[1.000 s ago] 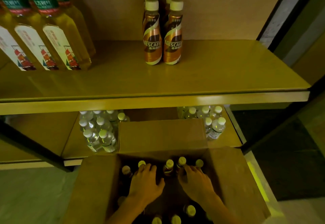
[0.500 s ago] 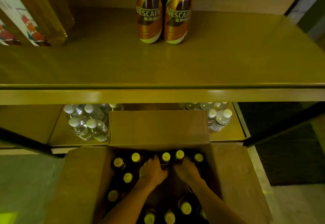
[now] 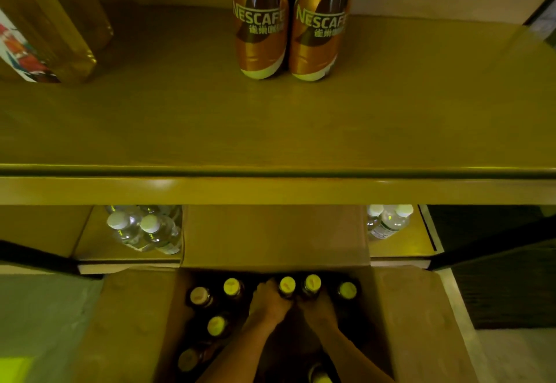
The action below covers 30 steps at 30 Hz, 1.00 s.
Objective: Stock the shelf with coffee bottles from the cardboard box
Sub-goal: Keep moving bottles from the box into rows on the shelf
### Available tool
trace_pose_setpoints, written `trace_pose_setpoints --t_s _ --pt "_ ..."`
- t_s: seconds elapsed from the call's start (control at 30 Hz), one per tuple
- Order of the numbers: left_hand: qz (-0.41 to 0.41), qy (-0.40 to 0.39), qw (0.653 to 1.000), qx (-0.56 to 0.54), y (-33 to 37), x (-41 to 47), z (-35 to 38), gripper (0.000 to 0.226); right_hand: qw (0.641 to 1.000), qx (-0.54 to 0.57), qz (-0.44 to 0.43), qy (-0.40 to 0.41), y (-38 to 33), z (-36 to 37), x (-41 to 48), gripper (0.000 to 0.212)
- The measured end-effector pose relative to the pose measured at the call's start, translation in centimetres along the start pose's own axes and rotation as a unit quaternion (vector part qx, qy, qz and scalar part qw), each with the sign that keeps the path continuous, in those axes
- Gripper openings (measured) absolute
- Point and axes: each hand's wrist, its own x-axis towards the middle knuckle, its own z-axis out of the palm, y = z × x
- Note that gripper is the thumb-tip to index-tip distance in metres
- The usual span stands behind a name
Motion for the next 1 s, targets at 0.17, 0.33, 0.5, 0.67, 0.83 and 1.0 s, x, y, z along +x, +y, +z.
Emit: trace_pose_setpoints --t_s 0.17,0.33,0.5,0.67,0.83,1.0 --pt "0.031 0.019 0.999 -0.008 0.5 -2.0 -1.6 0.046 0.999 -0.006 -0.035 0.017 -0.4 -0.6 -1.6 0.03" --pt "0.066 0.042 0.995 -0.067 1.1 -5.7 -4.6 0.043 0.995 0.045 -0.084 0.001 -2.2 -2.6 -5.6 0.044" --pt "0.114 0.063 0.978 -0.165 3.0 -11.6 -8.6 0.029 0.987 0.053 -0.154 0.009 -4.4 -5.6 -11.3 0.06" --pt "0.217 0.152 0.94 -0.213 6.0 -19.0 -12.7 0.038 0.951 0.051 -0.294 0.08 -7.5 -9.6 -18.2 0.062" --pt "0.34 0.188 0.885 -0.257 9.5 -24.6 -17.4 0.056 0.897 0.055 -0.43 0.089 -13.1 -13.4 -25.0 0.059" --pt "0.396 0.204 0.847 -0.289 13.6 -27.6 -22.5 0.04 0.865 0.121 -0.48 0.081 -18.9 -15.6 -28.4 0.041"
